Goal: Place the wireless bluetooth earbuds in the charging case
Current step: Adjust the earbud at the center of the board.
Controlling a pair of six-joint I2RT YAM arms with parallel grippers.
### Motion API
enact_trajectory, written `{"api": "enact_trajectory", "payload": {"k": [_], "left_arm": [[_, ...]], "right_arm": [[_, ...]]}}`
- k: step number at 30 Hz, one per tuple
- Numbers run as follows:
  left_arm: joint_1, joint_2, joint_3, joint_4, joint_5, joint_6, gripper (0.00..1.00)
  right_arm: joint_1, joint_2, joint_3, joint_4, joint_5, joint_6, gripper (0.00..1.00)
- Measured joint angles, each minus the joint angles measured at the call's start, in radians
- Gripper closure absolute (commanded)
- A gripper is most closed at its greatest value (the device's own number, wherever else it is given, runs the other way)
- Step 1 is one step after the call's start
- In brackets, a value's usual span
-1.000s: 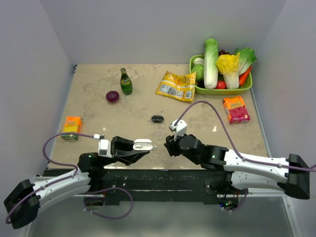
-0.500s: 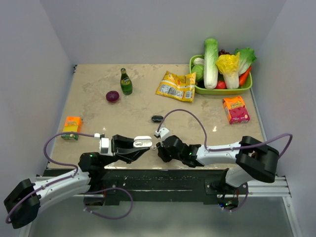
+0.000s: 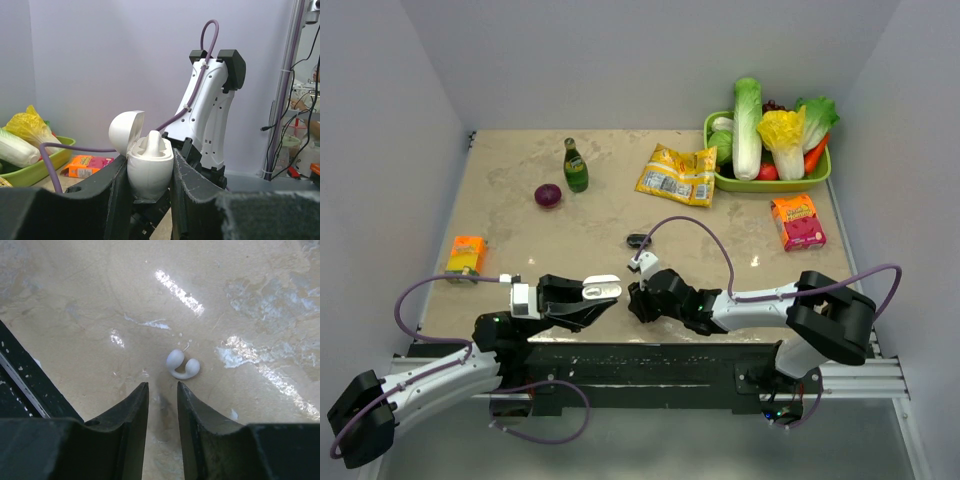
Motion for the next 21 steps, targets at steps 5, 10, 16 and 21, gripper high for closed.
{"api": "enact_trajectory", "payload": {"k": [5,10,16,21], "left_arm": [[0.0,0.0,0.0,-0.009,0.0,0.0,1.0],[0.0,0.0,0.0,-0.013,0.0,0.0,1.0],[0.0,0.0,0.0,-0.015,0.0,0.0,1.0],[0.0,0.001,0.0,-0.015,0.0,0.0,1.0]], "right_arm": [[-0.013,0.005,0.004,0.033,-0.027,-0.001,0.86],[-0.013,0.041,0.006,0.051,-0.047,0.006,0.93],[-0.013,0.044,0.004,0.053,-0.029,0.017,0.68],[-0.013,0.042,0.0,0.051,-0.018,0.016,0.64]]}}
